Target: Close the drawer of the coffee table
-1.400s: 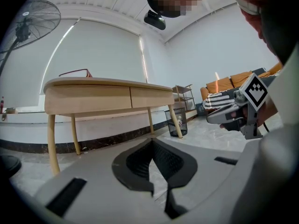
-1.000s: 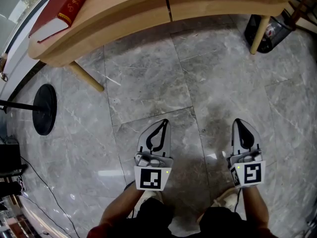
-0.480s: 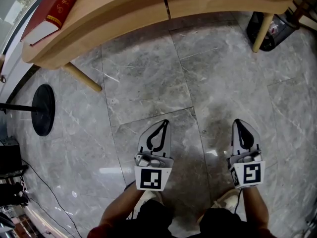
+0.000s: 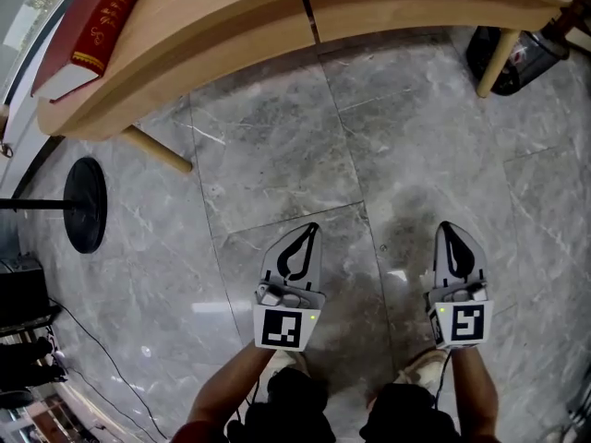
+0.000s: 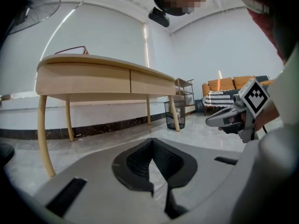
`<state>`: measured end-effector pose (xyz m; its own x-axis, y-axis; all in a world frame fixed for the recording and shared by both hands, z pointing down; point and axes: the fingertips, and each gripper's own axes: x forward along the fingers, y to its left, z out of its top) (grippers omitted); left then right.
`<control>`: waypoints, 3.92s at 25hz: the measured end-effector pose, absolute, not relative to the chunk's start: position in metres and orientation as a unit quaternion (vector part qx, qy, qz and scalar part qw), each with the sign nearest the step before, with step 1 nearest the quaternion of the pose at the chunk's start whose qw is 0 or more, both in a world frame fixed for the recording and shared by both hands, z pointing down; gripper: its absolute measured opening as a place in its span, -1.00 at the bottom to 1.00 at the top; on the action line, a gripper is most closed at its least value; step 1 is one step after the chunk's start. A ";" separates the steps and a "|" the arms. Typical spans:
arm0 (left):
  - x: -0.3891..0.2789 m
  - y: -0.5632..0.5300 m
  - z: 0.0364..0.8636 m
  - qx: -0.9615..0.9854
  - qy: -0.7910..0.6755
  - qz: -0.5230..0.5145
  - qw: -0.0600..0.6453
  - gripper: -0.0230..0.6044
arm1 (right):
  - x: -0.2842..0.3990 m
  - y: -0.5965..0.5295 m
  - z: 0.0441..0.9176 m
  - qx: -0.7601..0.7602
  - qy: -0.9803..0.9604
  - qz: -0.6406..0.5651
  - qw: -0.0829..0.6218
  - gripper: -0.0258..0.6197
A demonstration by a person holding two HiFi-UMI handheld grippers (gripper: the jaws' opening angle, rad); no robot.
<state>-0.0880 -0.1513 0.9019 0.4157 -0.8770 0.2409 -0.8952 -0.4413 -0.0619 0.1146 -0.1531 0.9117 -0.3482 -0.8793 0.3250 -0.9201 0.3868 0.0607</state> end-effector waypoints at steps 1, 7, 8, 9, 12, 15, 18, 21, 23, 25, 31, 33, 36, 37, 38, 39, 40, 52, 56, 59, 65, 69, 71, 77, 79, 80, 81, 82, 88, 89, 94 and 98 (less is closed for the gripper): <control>-0.090 -0.150 0.894 0.839 -0.530 0.115 0.049 -0.91 | 0.116 -0.152 0.903 0.552 -0.816 0.073 0.155 -0.92; -0.095 -0.126 0.812 0.845 -0.507 0.167 0.038 -0.91 | 0.128 -0.127 0.818 0.569 -0.795 0.128 0.167 -0.92; -0.096 -0.120 0.791 0.847 -0.499 0.181 0.031 -0.91 | 0.130 -0.121 0.800 0.572 -0.791 0.136 0.172 -0.92; -0.097 -0.114 0.769 0.848 -0.491 0.199 0.020 -0.91 | 0.131 -0.114 0.780 0.573 -0.787 0.145 0.175 -0.92; -0.108 -0.091 0.697 0.843 -0.490 0.221 0.015 -0.91 | 0.128 -0.095 0.710 0.577 -0.782 0.163 0.171 -0.92; -0.118 -0.072 0.629 0.829 -0.513 0.214 0.057 -0.91 | 0.123 -0.082 0.632 0.575 -0.782 0.178 0.159 -0.92; -0.124 -0.058 0.559 0.815 -0.528 0.223 0.080 -0.91 | 0.119 -0.073 0.557 0.570 -0.783 0.200 0.150 -0.93; -0.124 -0.047 0.491 0.800 -0.546 0.223 0.110 -0.91 | 0.121 -0.067 0.489 0.576 -0.771 0.218 0.159 -0.93; -0.124 -0.037 0.445 0.794 -0.552 0.222 0.129 -0.91 | 0.121 -0.060 0.445 0.578 -0.766 0.228 0.168 -0.93; -0.125 -0.035 0.403 0.788 -0.559 0.216 0.140 -0.91 | 0.122 -0.059 0.403 0.577 -0.766 0.227 0.171 -0.93; -0.134 -0.034 0.309 0.770 -0.577 0.199 0.183 -0.91 | 0.118 -0.058 0.297 0.564 -0.782 0.196 0.179 -0.93; -0.136 -0.033 0.284 0.769 -0.578 0.185 0.199 -0.91 | 0.119 -0.058 0.268 0.564 -0.786 0.182 0.178 -0.93; -0.141 -0.038 0.246 0.773 -0.584 0.168 0.182 -0.91 | 0.120 -0.058 0.233 0.573 -0.785 0.171 0.164 -0.92; -0.142 -0.040 0.234 0.775 -0.586 0.163 0.174 -0.91 | 0.122 -0.057 0.223 0.576 -0.784 0.169 0.158 -0.93; -0.143 -0.041 0.223 0.775 -0.588 0.158 0.166 -0.91 | 0.123 -0.057 0.214 0.580 -0.783 0.166 0.152 -0.92; -0.145 -0.043 0.213 0.775 -0.592 0.153 0.159 -0.91 | 0.125 -0.058 0.205 0.583 -0.782 0.164 0.146 -0.92; -0.148 -0.046 0.203 0.774 -0.596 0.148 0.152 -0.91 | 0.126 -0.060 0.196 0.586 -0.782 0.160 0.139 -0.93; -0.156 -0.054 0.080 0.773 -0.628 0.084 0.027 -0.91 | 0.121 -0.090 0.090 0.575 -0.813 0.059 0.069 -0.93; -0.161 -0.051 0.039 0.769 -0.637 0.051 -0.022 -0.91 | 0.115 -0.091 0.053 0.567 -0.821 -0.002 0.064 -0.93; -0.163 -0.048 0.004 0.769 -0.634 0.023 -0.084 -0.91 | 0.107 -0.087 0.020 0.560 -0.825 -0.051 0.044 -0.93; -0.171 -0.049 -0.010 0.767 -0.633 0.008 -0.109 -0.91 | 0.099 -0.085 -0.017 0.557 -0.825 -0.094 0.015 -0.93; -0.180 -0.048 -0.007 0.756 -0.648 0.011 -0.097 -0.91 | 0.100 -0.086 -0.013 0.558 -0.825 -0.088 0.017 -0.93; -0.180 -0.048 -0.005 0.755 -0.648 0.013 -0.096 -0.91 | 0.101 -0.087 -0.012 0.558 -0.825 -0.087 0.020 -0.93; -0.179 -0.049 -0.001 0.756 -0.648 0.016 -0.090 -0.91 | 0.104 -0.086 -0.007 0.561 -0.823 -0.082 0.024 -0.92; -0.177 -0.050 -0.001 0.757 -0.646 0.015 -0.093 -0.91 | 0.105 -0.087 -0.005 0.564 -0.822 -0.079 0.026 -0.93; -0.177 -0.051 -0.001 0.758 -0.646 0.015 -0.093 -0.91 | 0.105 -0.088 -0.005 0.563 -0.822 -0.079 0.027 -0.93; -0.176 -0.052 0.000 0.758 -0.646 0.016 -0.091 -0.91 | 0.105 -0.088 -0.005 0.562 -0.823 -0.079 0.027 -0.93; -0.175 -0.052 0.000 0.758 -0.646 0.017 -0.089 -0.91 | 0.105 -0.089 -0.005 0.562 -0.823 -0.079 0.027 -0.93; -0.175 -0.054 0.002 0.758 -0.647 0.021 -0.082 -0.91 | 0.105 -0.091 -0.003 0.562 -0.823 -0.077 0.028 -0.93; -0.175 -0.054 0.003 0.758 -0.647 0.020 -0.081 -0.91 | 0.104 -0.092 -0.003 0.562 -0.823 -0.076 0.028 -0.92; -0.175 -0.053 0.003 0.759 -0.645 0.018 -0.085 -0.91 | 0.103 -0.093 -0.002 0.559 -0.825 -0.075 0.027 -0.92; -0.174 -0.052 0.003 0.758 -0.646 0.015 -0.087 -0.91 | 0.100 -0.094 0.000 0.556 -0.827 -0.076 0.029 -0.92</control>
<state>-0.1744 -0.0521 0.0026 0.1653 -0.9822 -0.0887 -0.9770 -0.1508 -0.1509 0.0997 -0.0937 0.0001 -0.3809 -0.9239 -0.0356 -0.9150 0.3711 0.1583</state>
